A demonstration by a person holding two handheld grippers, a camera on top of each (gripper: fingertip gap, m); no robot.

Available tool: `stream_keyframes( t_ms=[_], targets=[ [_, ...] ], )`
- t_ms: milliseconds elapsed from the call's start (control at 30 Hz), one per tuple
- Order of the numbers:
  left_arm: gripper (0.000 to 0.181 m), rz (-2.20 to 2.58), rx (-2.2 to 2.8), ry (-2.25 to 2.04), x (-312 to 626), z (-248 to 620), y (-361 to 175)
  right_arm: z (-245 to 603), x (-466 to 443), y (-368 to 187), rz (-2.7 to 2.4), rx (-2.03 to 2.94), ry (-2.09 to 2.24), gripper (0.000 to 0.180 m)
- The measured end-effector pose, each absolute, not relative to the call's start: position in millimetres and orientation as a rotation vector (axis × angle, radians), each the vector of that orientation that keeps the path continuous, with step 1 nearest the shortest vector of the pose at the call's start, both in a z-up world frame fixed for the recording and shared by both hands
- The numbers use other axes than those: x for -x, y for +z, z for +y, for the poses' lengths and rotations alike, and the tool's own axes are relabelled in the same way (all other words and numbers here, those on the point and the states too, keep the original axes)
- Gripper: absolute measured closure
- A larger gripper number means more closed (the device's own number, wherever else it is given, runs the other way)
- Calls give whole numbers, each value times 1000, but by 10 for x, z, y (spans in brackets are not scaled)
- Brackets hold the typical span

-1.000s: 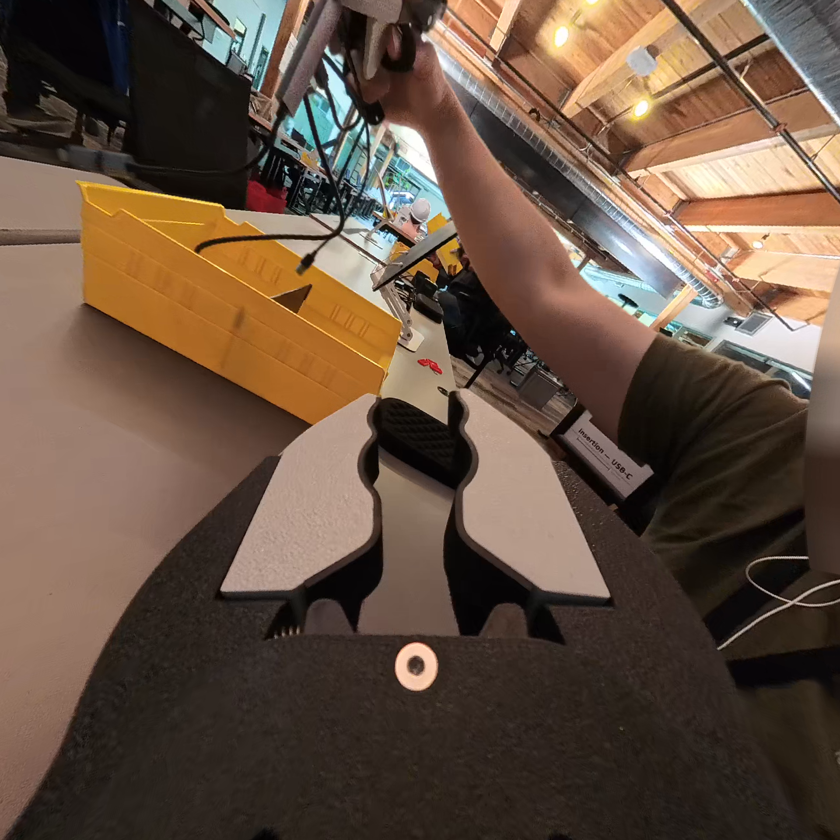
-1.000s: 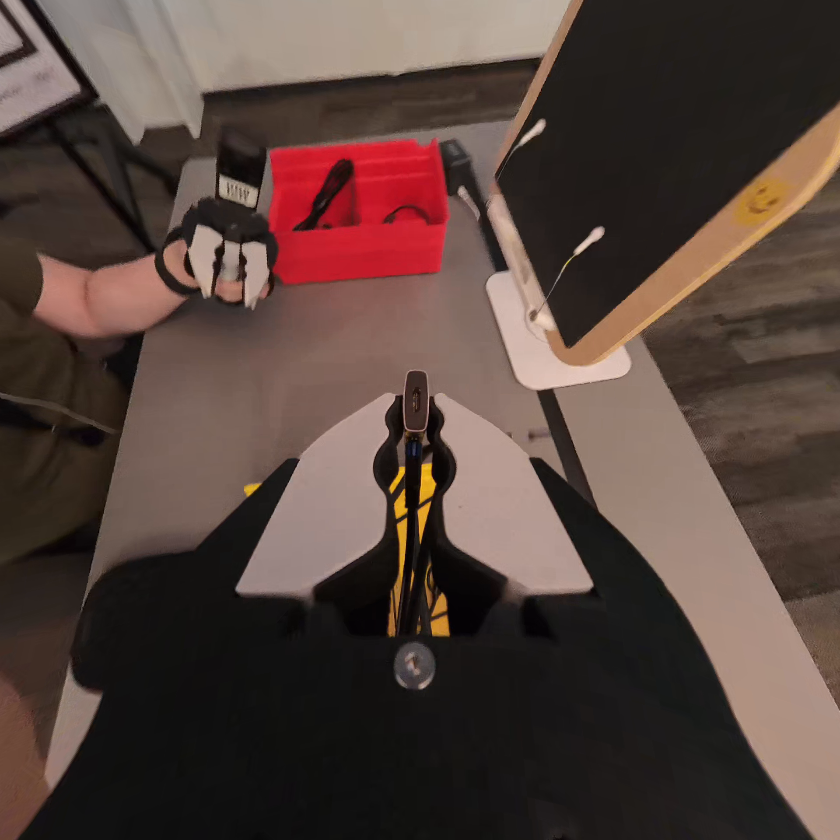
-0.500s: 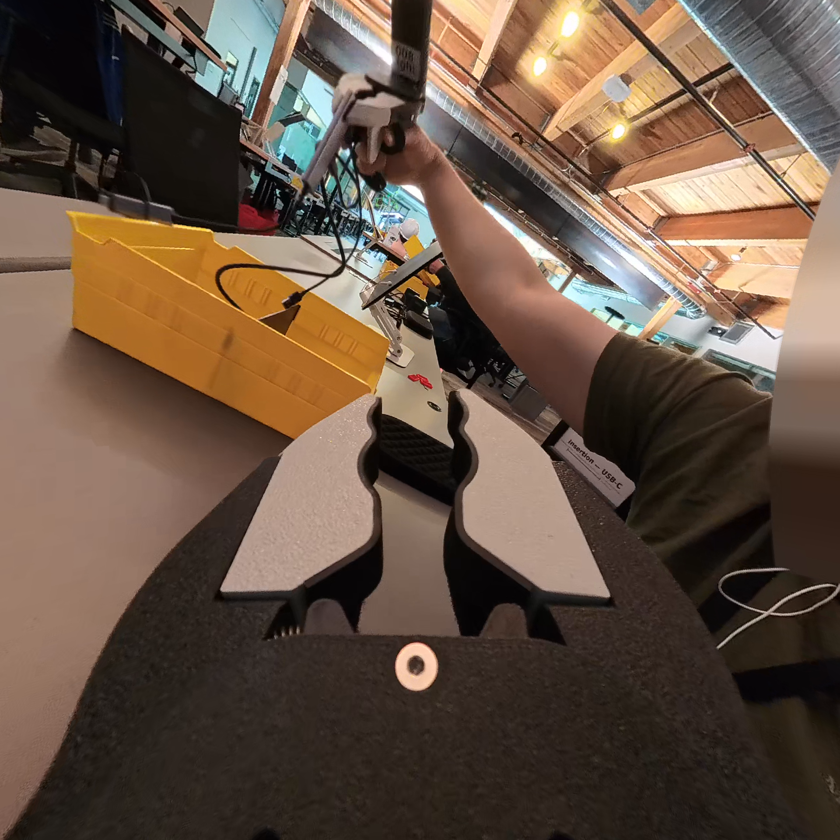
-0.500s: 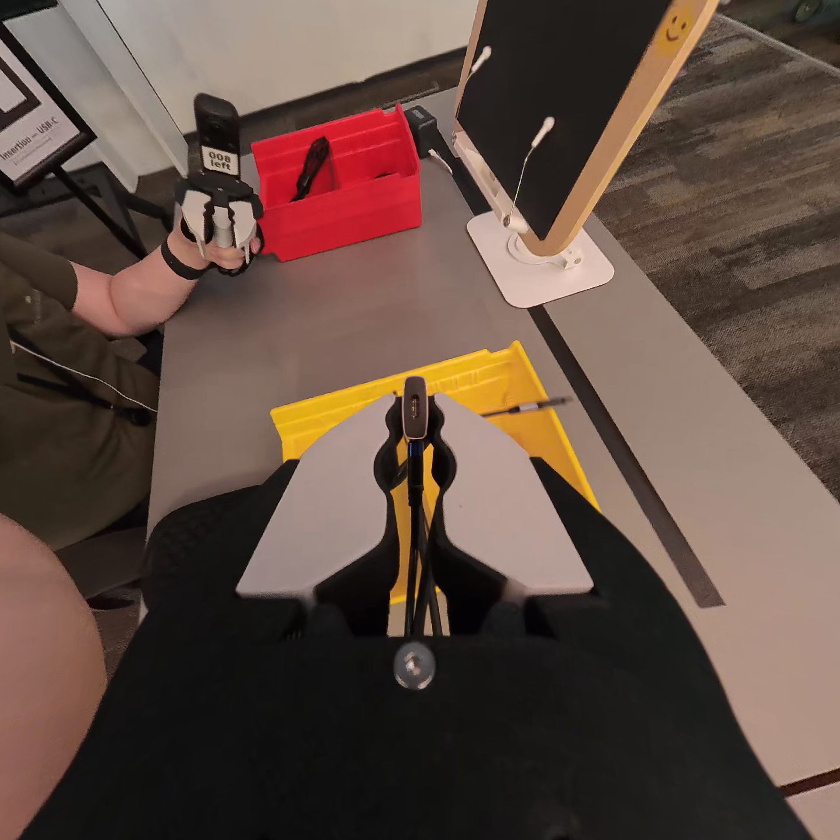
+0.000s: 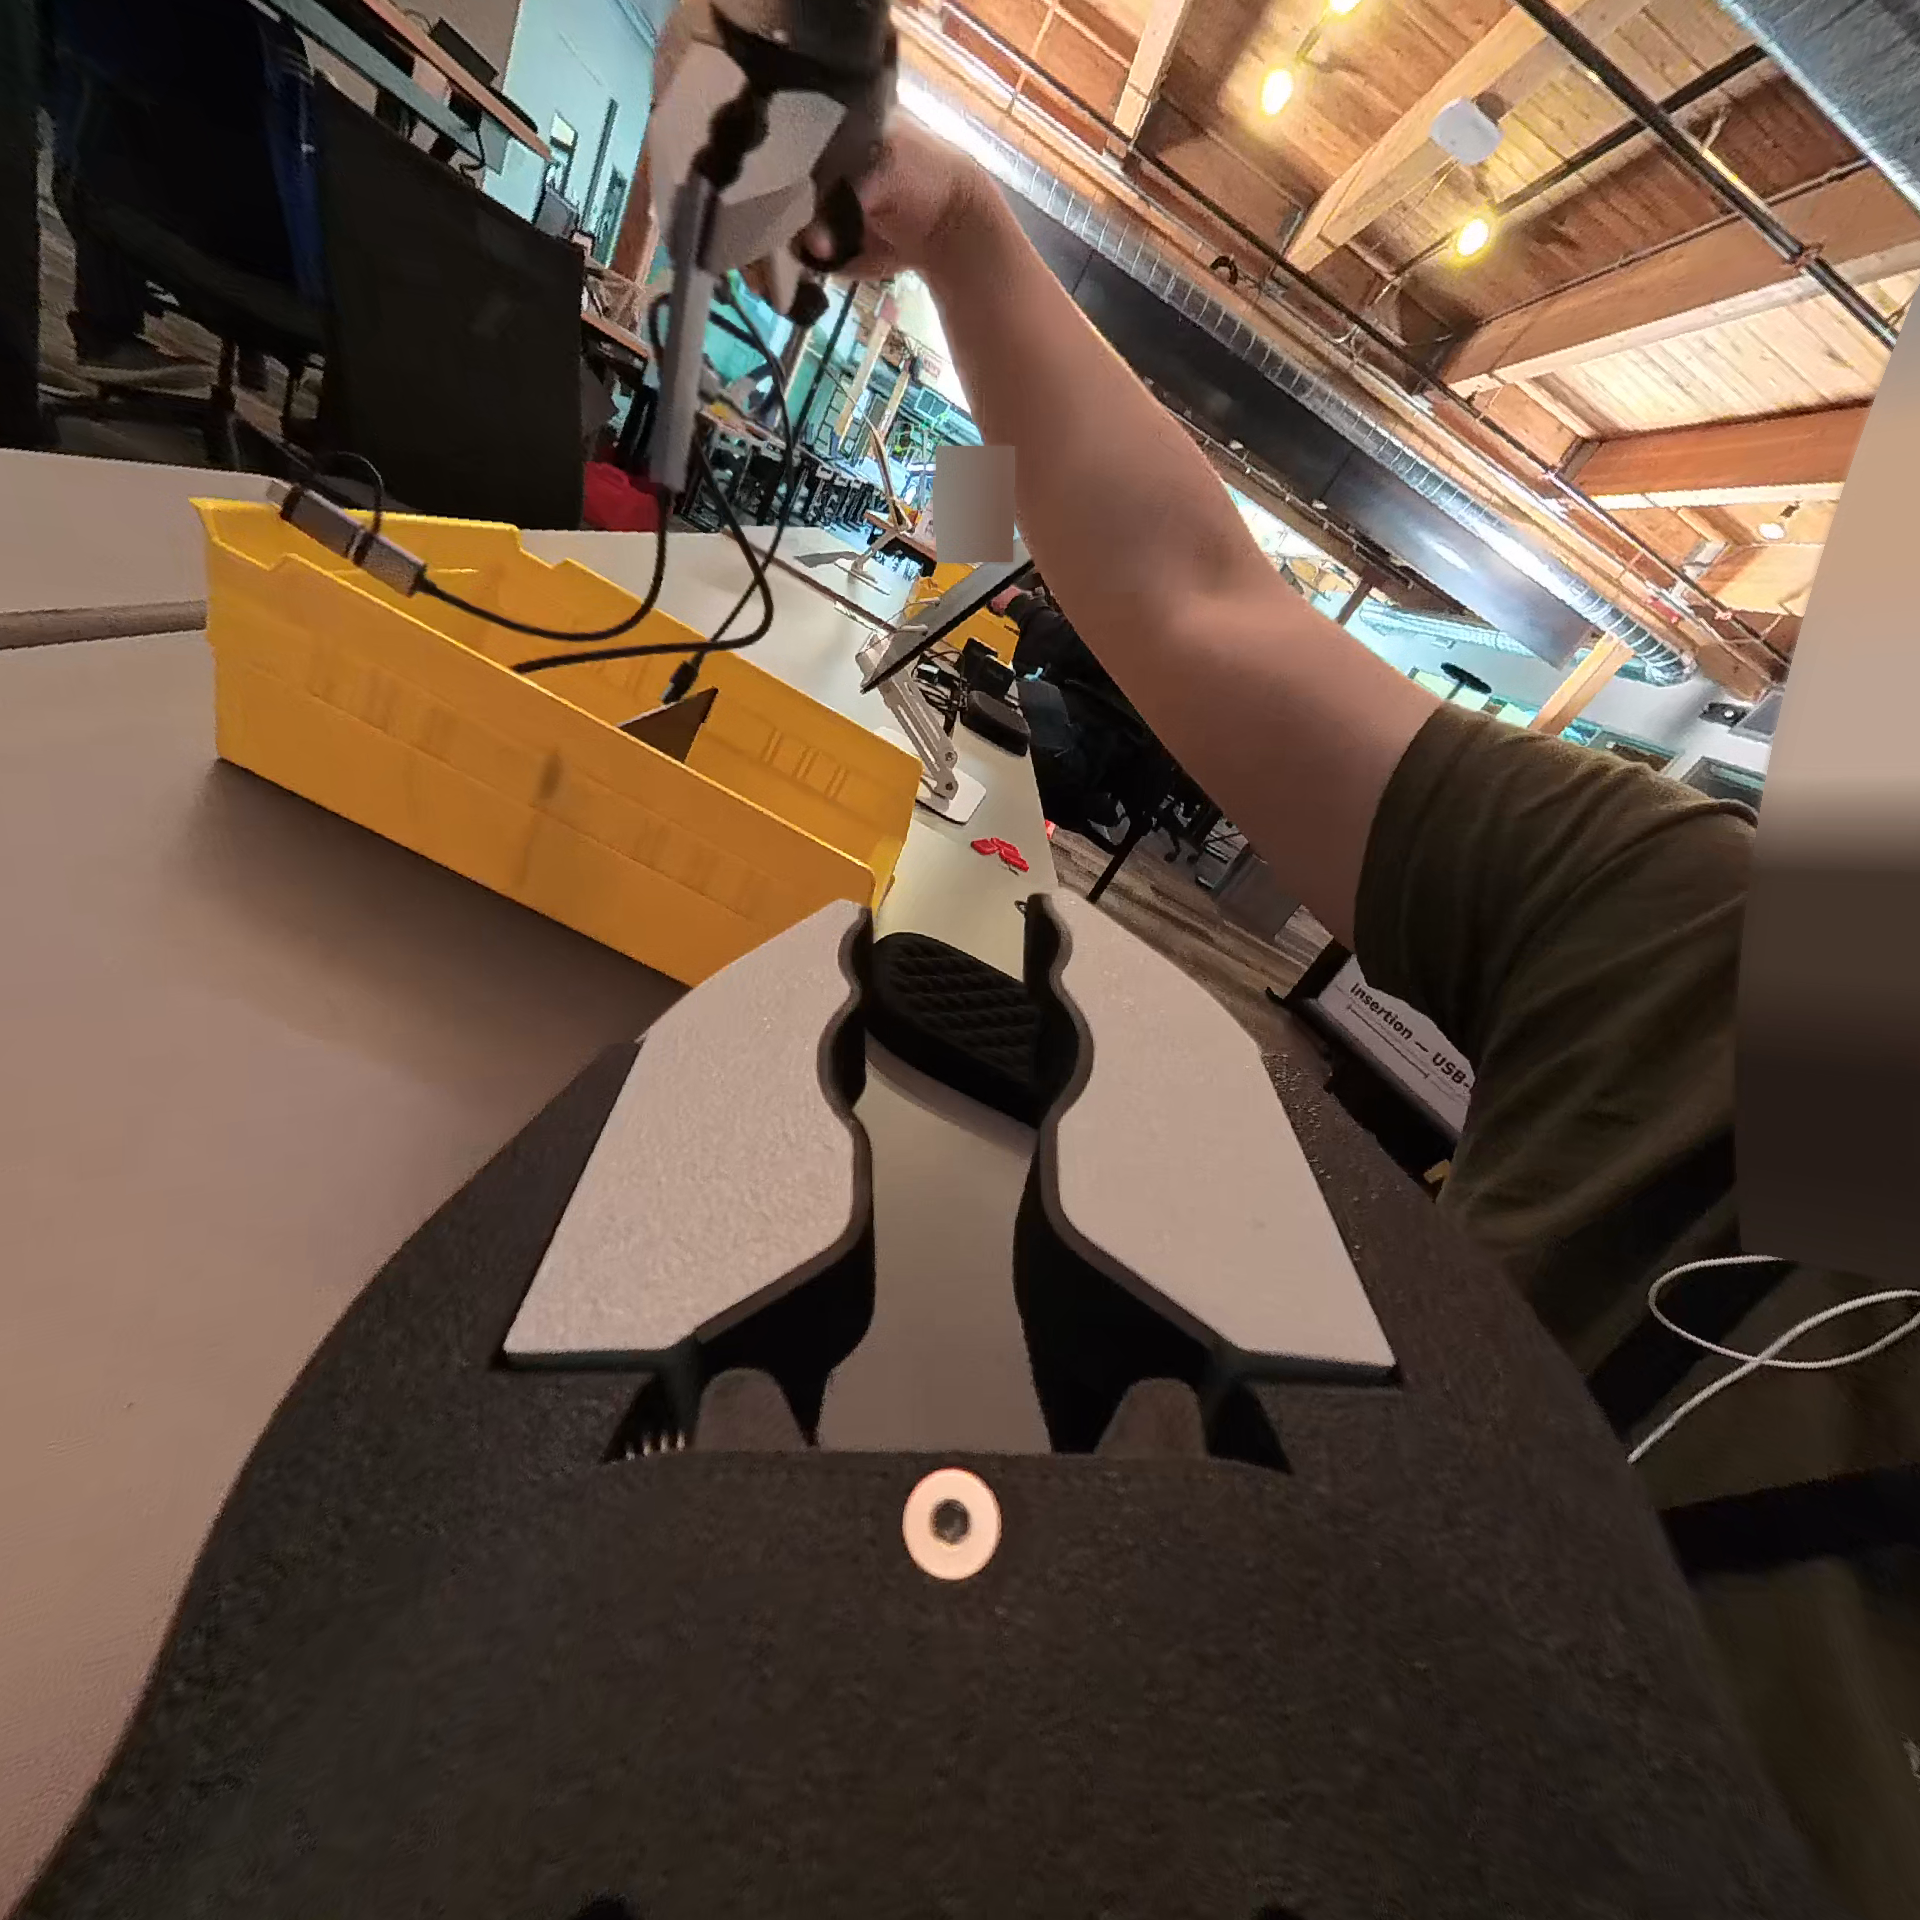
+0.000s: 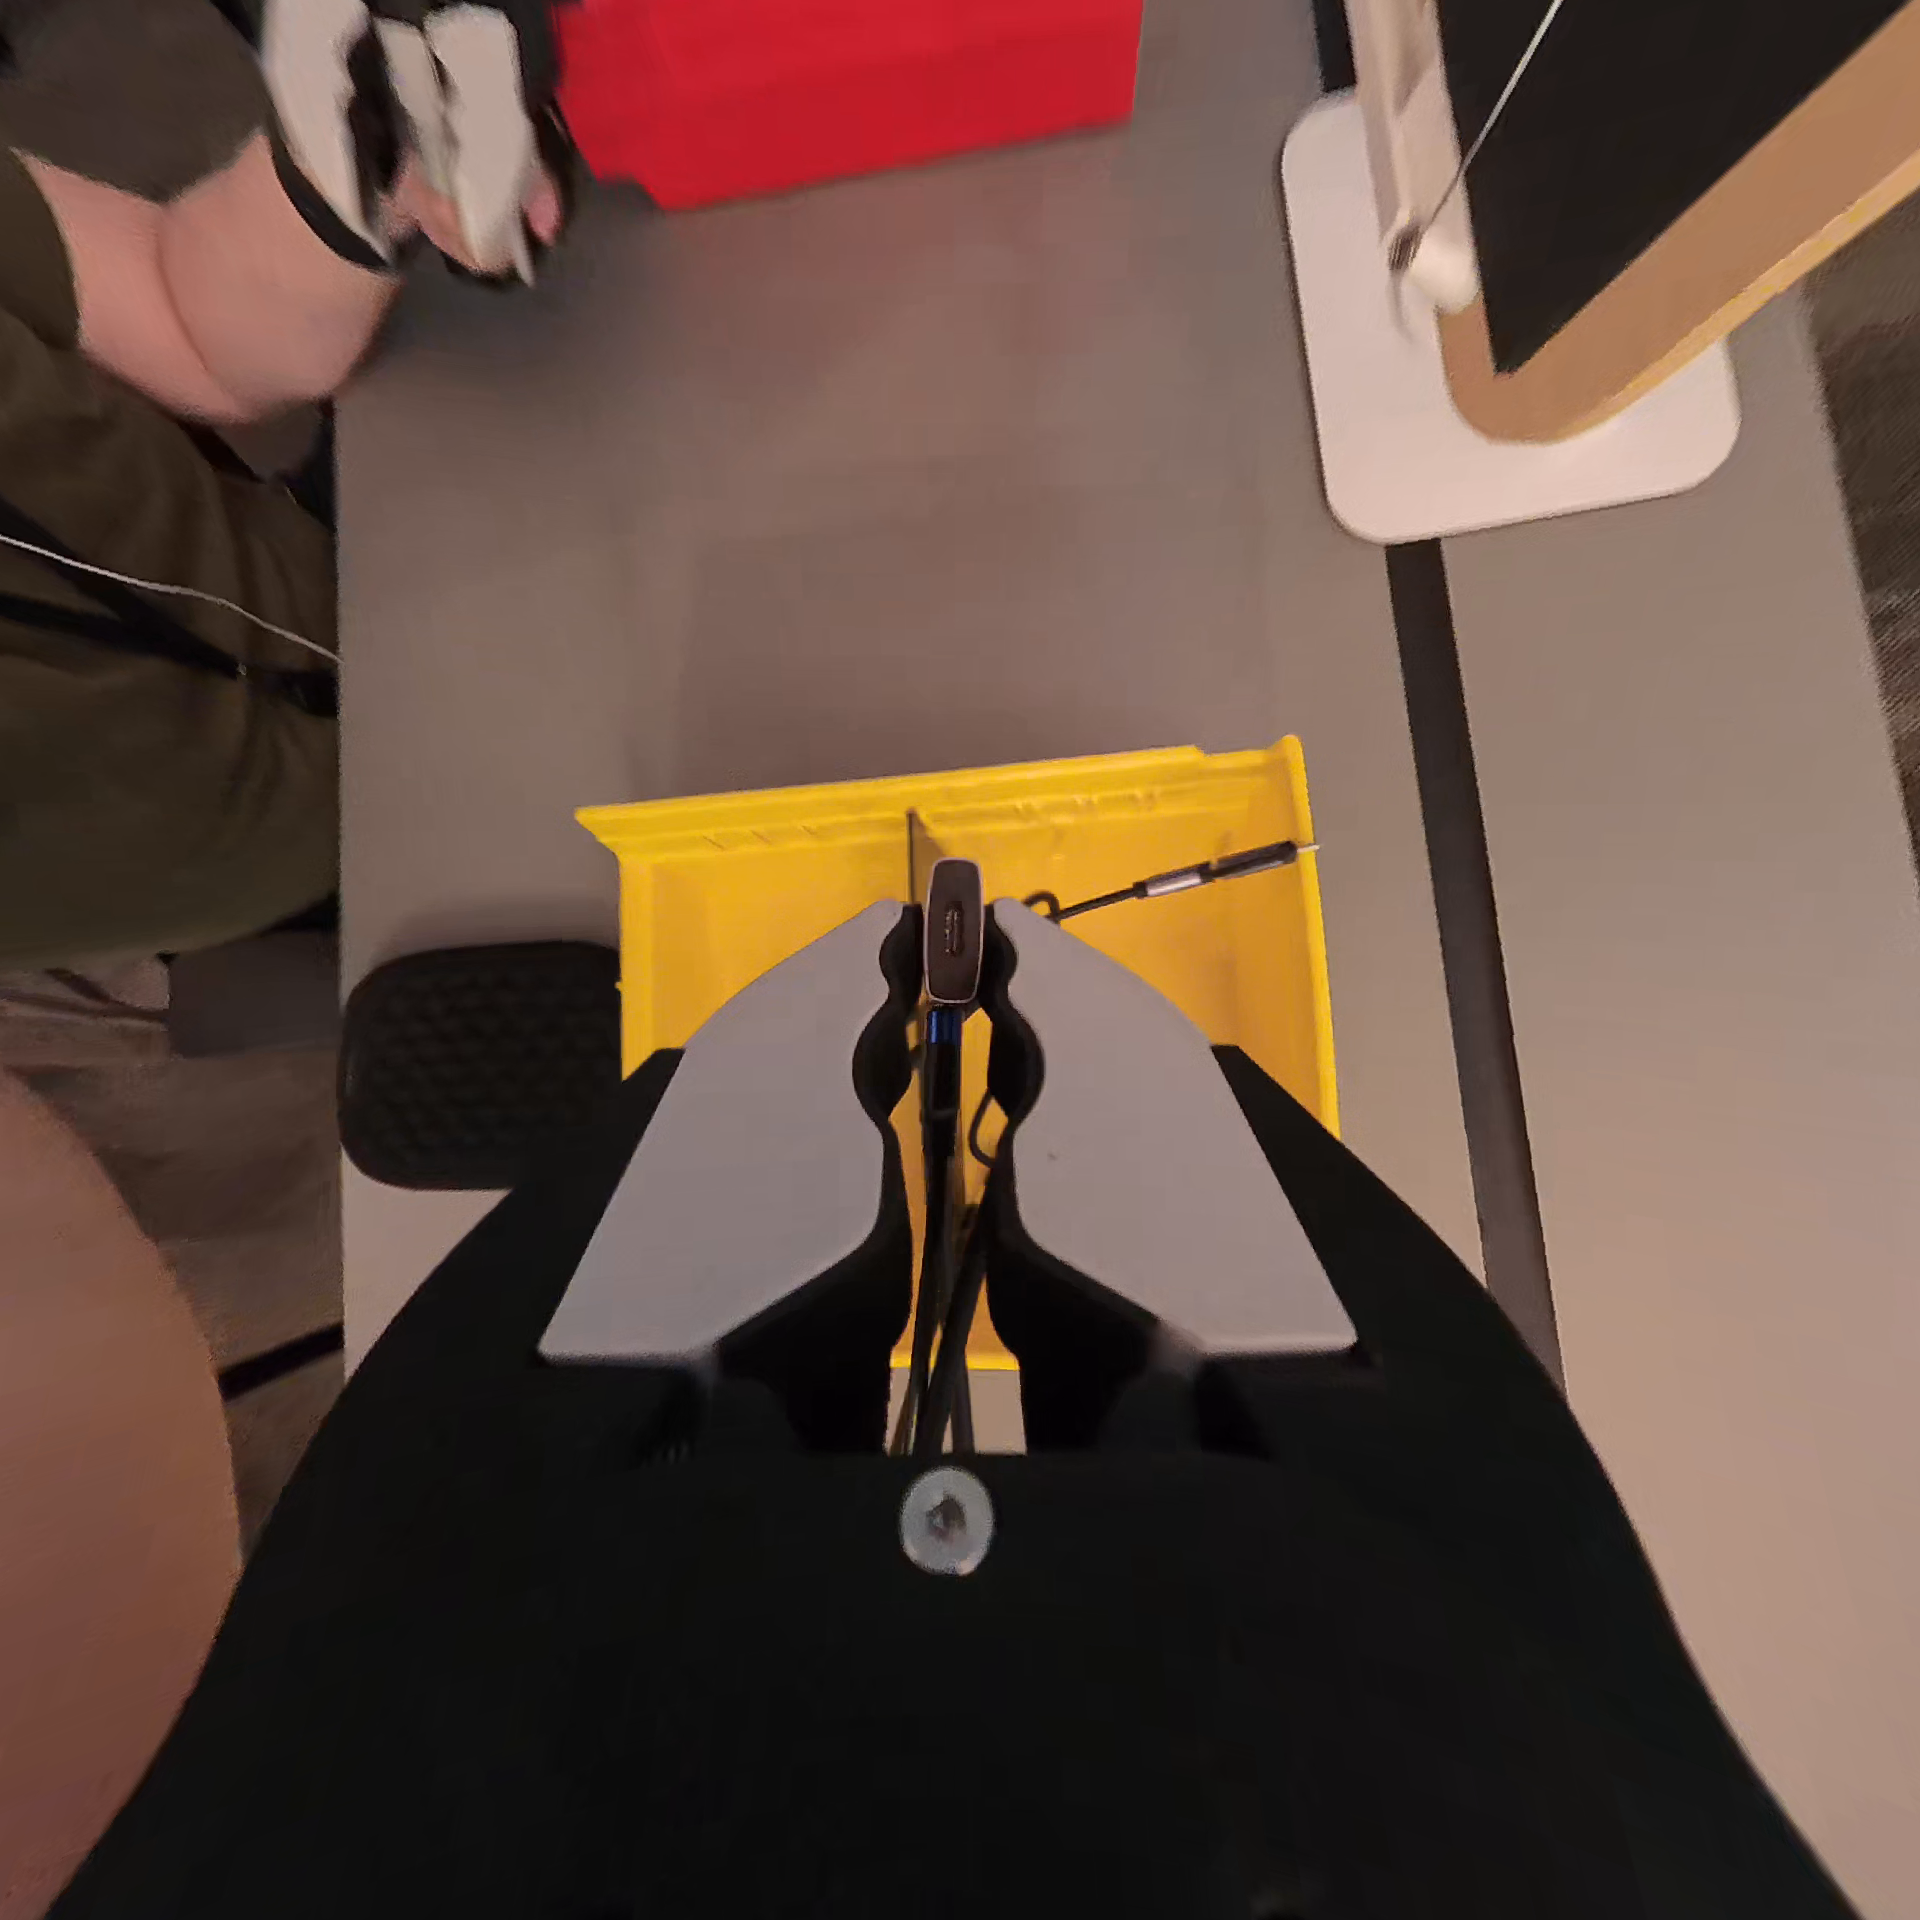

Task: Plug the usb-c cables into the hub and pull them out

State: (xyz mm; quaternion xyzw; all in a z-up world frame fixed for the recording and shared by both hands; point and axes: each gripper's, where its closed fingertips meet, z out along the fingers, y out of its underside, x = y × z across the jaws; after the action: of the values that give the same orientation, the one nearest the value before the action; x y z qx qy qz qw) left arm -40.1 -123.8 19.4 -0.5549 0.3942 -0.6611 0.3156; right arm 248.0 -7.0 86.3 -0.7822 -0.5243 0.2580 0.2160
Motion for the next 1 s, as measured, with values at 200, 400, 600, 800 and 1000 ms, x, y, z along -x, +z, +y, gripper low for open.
stream_keyframes(
  t_ms=[200,400,600,800,1000],
  targets=[
    [154,1051,1477,-1750,367,-1256,156,154,-2281,89,-1691,2289,611,169],
    [154,1062,1476,-1758,349,-1287,157,256,-2167,-479,-1696,2287,611,168],
    [150,1044,1570,-1629,283,-1175,21,426,-2224,-472,-1497,2228,517,160],
    [146,976,1736,-1019,391,-685,-305,524,-2160,165,-1300,1955,441,143],
    [141,861,1853,-526,663,-276,-546,450,-1904,1271,-834,1587,475,146]
  ],
)
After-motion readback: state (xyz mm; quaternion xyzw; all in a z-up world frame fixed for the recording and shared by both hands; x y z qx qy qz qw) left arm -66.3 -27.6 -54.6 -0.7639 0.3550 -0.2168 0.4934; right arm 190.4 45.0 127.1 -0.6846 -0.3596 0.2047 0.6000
